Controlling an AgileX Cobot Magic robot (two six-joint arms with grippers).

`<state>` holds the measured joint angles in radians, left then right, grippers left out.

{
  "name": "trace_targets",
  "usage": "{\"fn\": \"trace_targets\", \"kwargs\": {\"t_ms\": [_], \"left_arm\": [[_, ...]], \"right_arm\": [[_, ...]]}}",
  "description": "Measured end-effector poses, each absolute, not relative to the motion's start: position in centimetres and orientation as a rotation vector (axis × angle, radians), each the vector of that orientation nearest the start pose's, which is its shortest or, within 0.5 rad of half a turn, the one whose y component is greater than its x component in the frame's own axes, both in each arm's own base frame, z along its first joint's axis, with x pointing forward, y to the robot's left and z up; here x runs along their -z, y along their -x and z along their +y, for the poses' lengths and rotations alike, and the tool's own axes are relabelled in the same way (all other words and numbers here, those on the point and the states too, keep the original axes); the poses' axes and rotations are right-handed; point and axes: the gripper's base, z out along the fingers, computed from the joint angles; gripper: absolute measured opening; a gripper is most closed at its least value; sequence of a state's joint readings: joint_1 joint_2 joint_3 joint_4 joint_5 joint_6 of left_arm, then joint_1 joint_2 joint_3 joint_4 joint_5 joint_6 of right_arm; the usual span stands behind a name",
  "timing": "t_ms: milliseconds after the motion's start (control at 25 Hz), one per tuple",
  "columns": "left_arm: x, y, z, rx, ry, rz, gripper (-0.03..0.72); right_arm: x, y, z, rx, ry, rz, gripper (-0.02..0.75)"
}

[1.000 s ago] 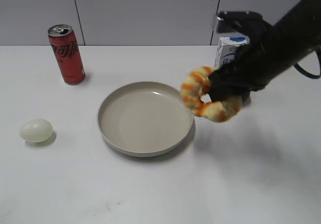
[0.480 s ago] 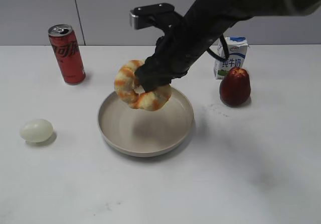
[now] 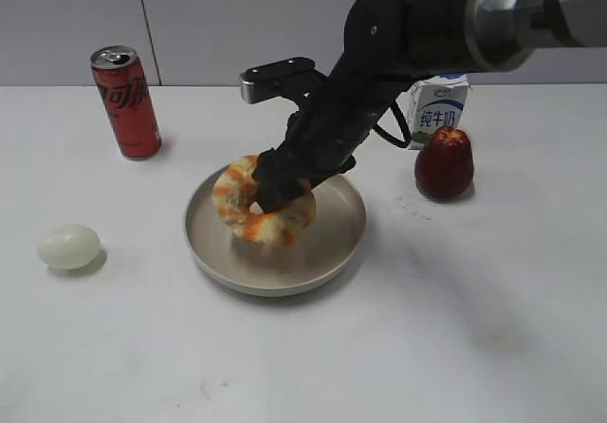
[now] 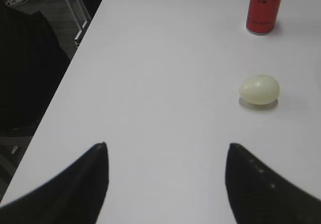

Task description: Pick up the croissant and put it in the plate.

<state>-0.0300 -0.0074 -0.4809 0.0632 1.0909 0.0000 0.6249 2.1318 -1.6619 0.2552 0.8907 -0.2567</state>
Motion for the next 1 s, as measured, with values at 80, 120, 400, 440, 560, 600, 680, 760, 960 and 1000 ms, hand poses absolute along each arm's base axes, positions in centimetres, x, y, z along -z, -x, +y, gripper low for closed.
{"fn": "trace_targets", "kwargs": {"t_ms": [80, 120, 400, 440, 560, 600, 680, 760, 960, 1000], "left_arm": [[-27.0, 0.5, 0.5, -0.058, -0.028, 2.085, 0.552], [-27.0, 0.5, 0.5, -0.058, -0.028, 2.085, 0.552], [-27.0, 0.5, 0.5, -0.058, -0.028, 2.085, 0.552], [-27.0, 0.5, 0.5, -0.058, -0.028, 2.085, 0.552], [-27.0, 0.5, 0.5, -0.058, -0.028, 2.085, 0.552], [-27.0, 0.5, 0.5, -0.058, -0.028, 2.085, 0.552], [-27.0, 0.5, 0.5, -0.058, -0.028, 2.085, 0.552], [-27.0, 0.5, 0.5, -0.058, -0.028, 2.085, 0.552], [-27.0, 0.5, 0.5, -0.058, -0.028, 2.085, 0.552], [-27.0, 0.5, 0.5, -0.058, -0.028, 2.085, 0.552]], "right_arm": [[-19.8, -36.0, 27.7, -0.336, 1.068, 2.677, 0.619], [-20.7, -36.3, 27.6, -0.314, 1.075, 2.679, 0.619], [-24.9, -39.2, 22.7, -0.183, 0.960, 2.739, 0.614], [-25.2, -39.9, 21.2, -0.172, 0.905, 2.752, 0.609], [-26.0, -41.1, 16.1, -0.148, 0.722, 2.799, 0.593], [-26.4, -41.1, 14.6, -0.140, 0.673, 2.810, 0.591], [-27.5, -40.7, 11.0, -0.121, 0.557, 2.828, 0.591], [-29.0, -39.3, 8.3, -0.105, 0.472, 2.828, 0.591], [-31.1, -33.1, 5.7, -0.100, 0.407, 2.845, 0.591], [-31.3, -31.6, 5.5, -0.108, 0.404, 2.848, 0.591]]}}
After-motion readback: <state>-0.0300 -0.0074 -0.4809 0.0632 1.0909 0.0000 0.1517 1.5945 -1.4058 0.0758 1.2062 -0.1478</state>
